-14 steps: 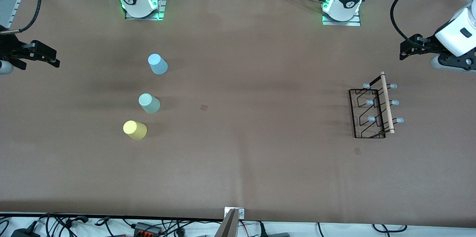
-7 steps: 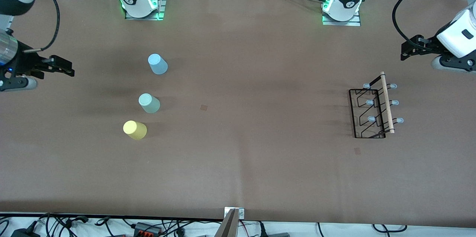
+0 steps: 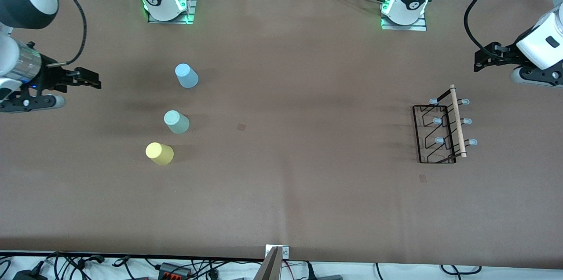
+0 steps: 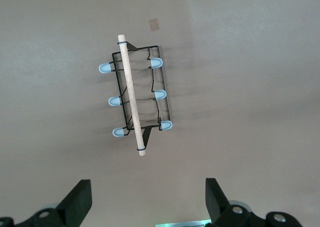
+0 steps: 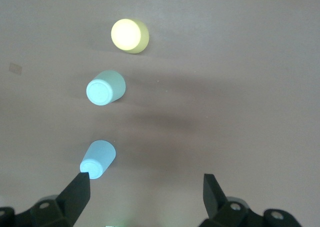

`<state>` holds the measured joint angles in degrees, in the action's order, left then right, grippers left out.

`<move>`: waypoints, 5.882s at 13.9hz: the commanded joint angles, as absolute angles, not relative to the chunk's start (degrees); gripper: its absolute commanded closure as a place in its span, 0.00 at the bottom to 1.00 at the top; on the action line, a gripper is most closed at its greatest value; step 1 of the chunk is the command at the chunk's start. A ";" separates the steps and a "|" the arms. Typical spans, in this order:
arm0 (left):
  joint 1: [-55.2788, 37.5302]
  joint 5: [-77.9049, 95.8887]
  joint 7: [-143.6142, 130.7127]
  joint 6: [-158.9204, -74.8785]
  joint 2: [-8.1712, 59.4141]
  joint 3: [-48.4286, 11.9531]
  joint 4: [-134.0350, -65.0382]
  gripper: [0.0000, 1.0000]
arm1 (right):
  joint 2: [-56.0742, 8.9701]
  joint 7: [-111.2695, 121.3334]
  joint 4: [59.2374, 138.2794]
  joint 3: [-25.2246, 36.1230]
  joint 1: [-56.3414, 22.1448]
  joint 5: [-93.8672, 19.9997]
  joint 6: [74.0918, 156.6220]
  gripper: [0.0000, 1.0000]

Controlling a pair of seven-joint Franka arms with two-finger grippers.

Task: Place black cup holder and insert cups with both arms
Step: 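Reach the right gripper toward the teal cup while the left gripper reaches the rack handle, then grasp the teal cup with the right gripper while the left gripper grasps the rack, then carry the rack to mid-table with the left gripper while the right gripper lifts the cup, then lower the teal cup onto a rack peg while the left gripper withdraws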

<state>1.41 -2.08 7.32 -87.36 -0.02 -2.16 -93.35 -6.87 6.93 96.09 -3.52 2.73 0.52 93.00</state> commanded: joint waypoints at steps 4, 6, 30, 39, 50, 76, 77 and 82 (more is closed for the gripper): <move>1.41 -1.41 8.27 -86.92 0.78 -1.76 -93.52 0.00 | -7.13 6.59 104.46 -3.51 1.93 0.09 100.52 0.00; 1.93 -1.32 8.17 -85.79 4.56 -1.67 -93.51 0.00 | -5.72 6.33 110.80 -3.60 1.41 -0.17 106.23 0.00; 7.47 -1.93 7.91 -116.72 16.61 -2.64 -109.78 0.78 | -17.14 -14.41 123.39 -3.52 -8.08 -0.35 140.27 0.00; 5.45 2.09 6.69 -94.52 16.08 -7.89 -94.32 0.99 | -19.07 -15.81 125.86 -3.52 -9.40 -0.35 145.55 0.00; -11.76 6.51 -26.44 -105.54 22.22 -19.60 -91.93 0.94 | -19.51 -15.21 125.68 -3.52 -9.49 -0.35 145.02 0.64; -16.97 -4.82 -31.49 -97.78 18.20 -18.99 -87.56 0.00 | -0.97 -23.85 113.03 -10.80 -10.53 -2.36 105.99 0.98; -15.66 -6.31 -29.20 -94.34 18.19 -18.90 -85.19 0.00 | -1.31 -27.82 112.59 -11.85 -11.85 -4.64 106.87 0.98; -2.40 -7.91 -11.98 -84.73 16.53 -19.07 -79.28 0.00 | -7.81 -52.51 104.35 -17.74 -19.06 -6.24 111.96 0.98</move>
